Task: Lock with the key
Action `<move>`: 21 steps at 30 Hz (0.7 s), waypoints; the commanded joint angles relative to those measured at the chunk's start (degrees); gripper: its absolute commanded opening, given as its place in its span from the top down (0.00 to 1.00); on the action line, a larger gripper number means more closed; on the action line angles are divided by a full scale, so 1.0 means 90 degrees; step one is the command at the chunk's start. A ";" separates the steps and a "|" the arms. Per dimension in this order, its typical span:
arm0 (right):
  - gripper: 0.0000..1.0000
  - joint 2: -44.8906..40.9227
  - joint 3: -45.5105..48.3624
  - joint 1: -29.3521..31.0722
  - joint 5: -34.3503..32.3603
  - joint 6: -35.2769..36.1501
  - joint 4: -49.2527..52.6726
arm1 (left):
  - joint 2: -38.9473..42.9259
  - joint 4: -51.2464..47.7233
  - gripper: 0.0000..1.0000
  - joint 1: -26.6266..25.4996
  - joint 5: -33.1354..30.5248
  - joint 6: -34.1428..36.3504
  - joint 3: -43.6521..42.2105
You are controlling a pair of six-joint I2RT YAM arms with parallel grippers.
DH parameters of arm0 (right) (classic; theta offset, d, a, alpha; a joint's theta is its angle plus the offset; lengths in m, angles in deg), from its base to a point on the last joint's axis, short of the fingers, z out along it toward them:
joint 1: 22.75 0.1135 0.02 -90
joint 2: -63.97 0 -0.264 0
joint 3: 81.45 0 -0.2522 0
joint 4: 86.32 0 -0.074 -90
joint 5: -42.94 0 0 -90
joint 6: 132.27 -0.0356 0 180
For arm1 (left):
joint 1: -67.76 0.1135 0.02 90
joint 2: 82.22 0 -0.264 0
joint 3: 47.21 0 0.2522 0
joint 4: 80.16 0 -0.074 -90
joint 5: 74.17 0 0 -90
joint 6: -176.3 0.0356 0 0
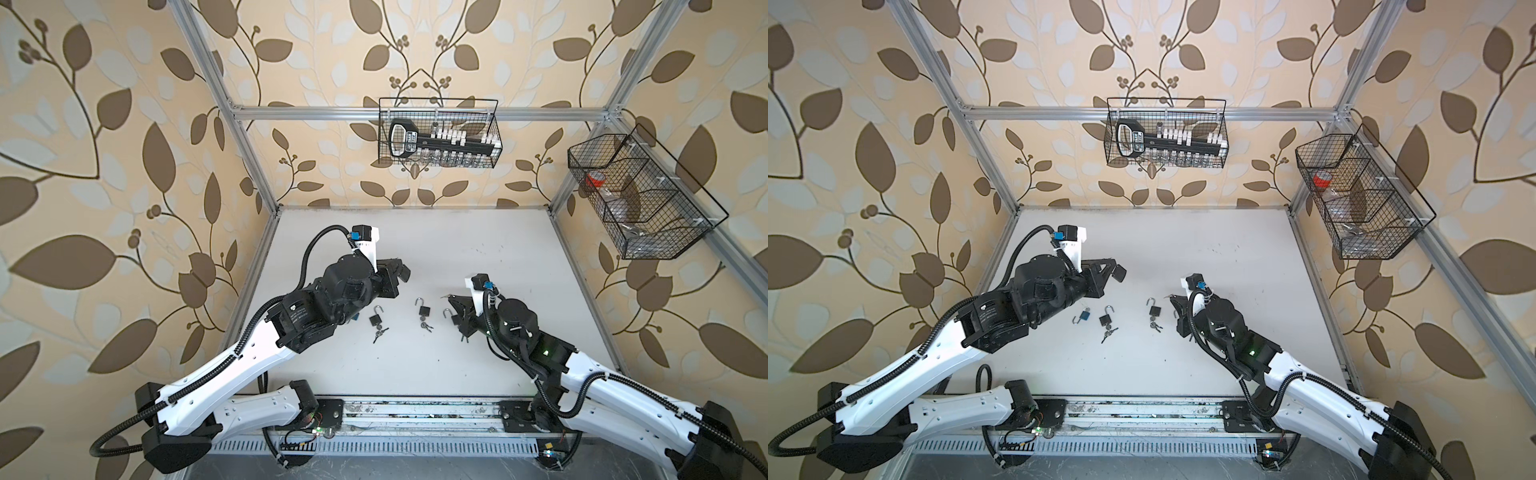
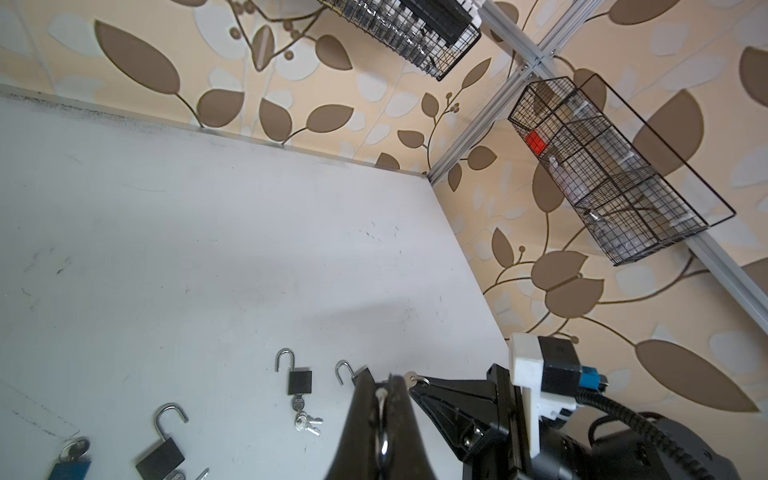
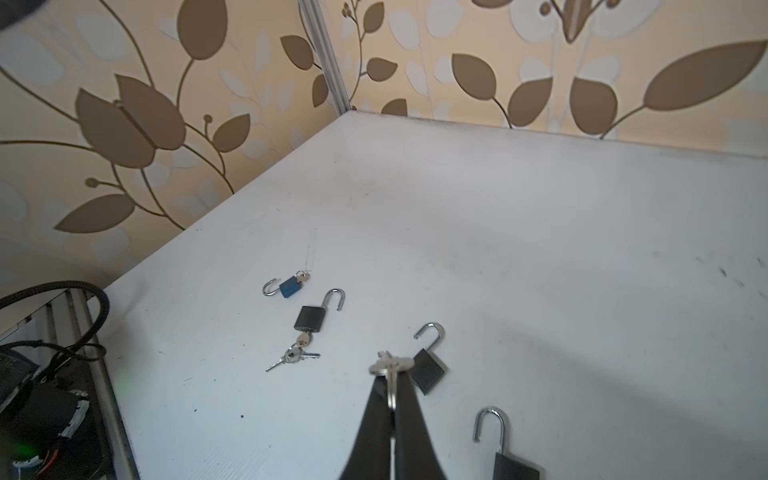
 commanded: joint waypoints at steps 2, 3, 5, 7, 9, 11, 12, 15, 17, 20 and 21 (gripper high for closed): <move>1.00 0.0286 -0.0127 -0.0753 0.0733 -0.0500 0.0623 | -0.0195 -0.0086 1.00 0.0378 0.0844 -0.0089 0.0084; 1.00 0.0412 -0.0246 -0.0940 0.0915 -0.0507 0.0794 | -0.0227 -0.0056 1.00 0.0499 0.0985 -0.0178 0.0018; 1.00 0.0734 -0.0503 -0.1295 0.1243 -0.0531 0.1153 | -0.0274 0.0178 1.00 0.0862 0.1546 -0.0379 -0.0247; 1.00 0.0992 -0.0703 -0.1637 0.1399 -0.0600 0.1397 | -0.0322 0.0418 1.00 0.1190 0.2019 -0.0537 -0.0498; 1.00 0.1272 -0.0893 -0.1973 0.1524 -0.0633 0.1592 | -0.0400 0.0504 1.00 0.1373 0.2185 -0.0609 -0.0643; 1.00 0.1612 -0.1075 -0.2289 0.1622 -0.0629 0.1752 | -0.0481 0.0587 1.00 0.1457 0.2292 -0.0577 -0.0733; 1.00 0.1814 -0.1172 -0.2453 0.1677 -0.0641 0.1796 | -0.0529 0.0621 1.00 0.1475 0.2323 -0.0549 -0.0769; 1.00 0.2460 -0.1413 -0.2887 0.1949 -0.0675 0.1804 | -0.0684 0.0671 1.00 0.1533 0.2333 -0.0462 -0.0835; 1.00 0.2898 -0.1650 -0.3031 0.2143 -0.0665 0.1828 | -0.0806 0.0705 1.00 0.1586 0.2375 -0.0420 -0.0872; 1.00 0.3482 -0.1961 -0.3104 0.2218 -0.0632 0.1835 | -0.0988 0.0822 1.00 0.1645 0.2559 -0.0385 -0.0887; 1.00 0.3714 -0.2077 -0.3130 0.2293 -0.0607 0.1824 | -0.1043 0.0847 1.00 0.1660 0.2632 -0.0357 -0.0882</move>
